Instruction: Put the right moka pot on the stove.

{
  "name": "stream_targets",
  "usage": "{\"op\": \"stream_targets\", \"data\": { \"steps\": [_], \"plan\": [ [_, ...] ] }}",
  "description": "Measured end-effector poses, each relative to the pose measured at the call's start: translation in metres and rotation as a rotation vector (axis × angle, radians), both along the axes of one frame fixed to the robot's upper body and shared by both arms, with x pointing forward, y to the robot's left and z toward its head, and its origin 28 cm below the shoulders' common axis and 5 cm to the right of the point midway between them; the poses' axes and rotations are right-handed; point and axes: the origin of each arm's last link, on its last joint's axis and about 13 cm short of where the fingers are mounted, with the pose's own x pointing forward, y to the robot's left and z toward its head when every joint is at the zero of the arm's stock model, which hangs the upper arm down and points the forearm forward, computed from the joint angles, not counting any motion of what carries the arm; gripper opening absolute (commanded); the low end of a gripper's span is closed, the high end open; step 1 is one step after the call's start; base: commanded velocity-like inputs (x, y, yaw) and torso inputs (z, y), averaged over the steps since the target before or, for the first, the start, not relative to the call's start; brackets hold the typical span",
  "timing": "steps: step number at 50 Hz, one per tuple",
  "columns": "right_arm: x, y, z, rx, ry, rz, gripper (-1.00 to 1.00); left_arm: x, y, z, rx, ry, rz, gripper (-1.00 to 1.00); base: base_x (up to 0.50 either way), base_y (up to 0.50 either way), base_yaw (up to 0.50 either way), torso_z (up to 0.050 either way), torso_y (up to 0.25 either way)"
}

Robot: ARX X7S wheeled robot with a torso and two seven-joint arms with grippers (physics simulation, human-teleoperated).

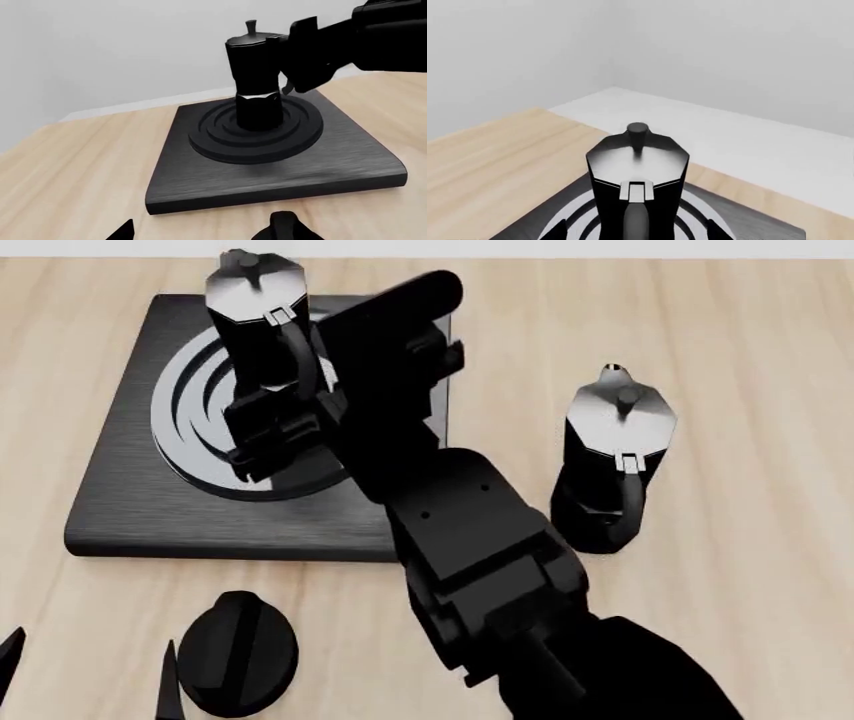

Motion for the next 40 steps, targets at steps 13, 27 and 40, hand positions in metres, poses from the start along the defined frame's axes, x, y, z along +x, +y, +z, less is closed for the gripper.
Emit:
{"op": "stream_targets", "data": {
  "steps": [13,27,40],
  "plan": [
    [0.0,-0.001,-0.005,0.005,0.022,-0.001,1.0,0.0,0.0,0.0,-0.002,0.0,0.003,1.0,0.0,0.0,0.0,0.0,0.0],
    [-0.026,-0.009,0.013,0.014,-0.006,0.03,1.0,0.001,0.0,0.0,0.0,0.005,0.008,1.0,0.0,0.0,0.0,0.0,0.0],
    [-0.071,-0.025,0.04,0.012,-0.076,0.029,1.0,0.001,0.001,-0.001,0.0,0.009,0.014,1.0,0.0,0.0,0.0,0.0,0.0]
  ]
}}
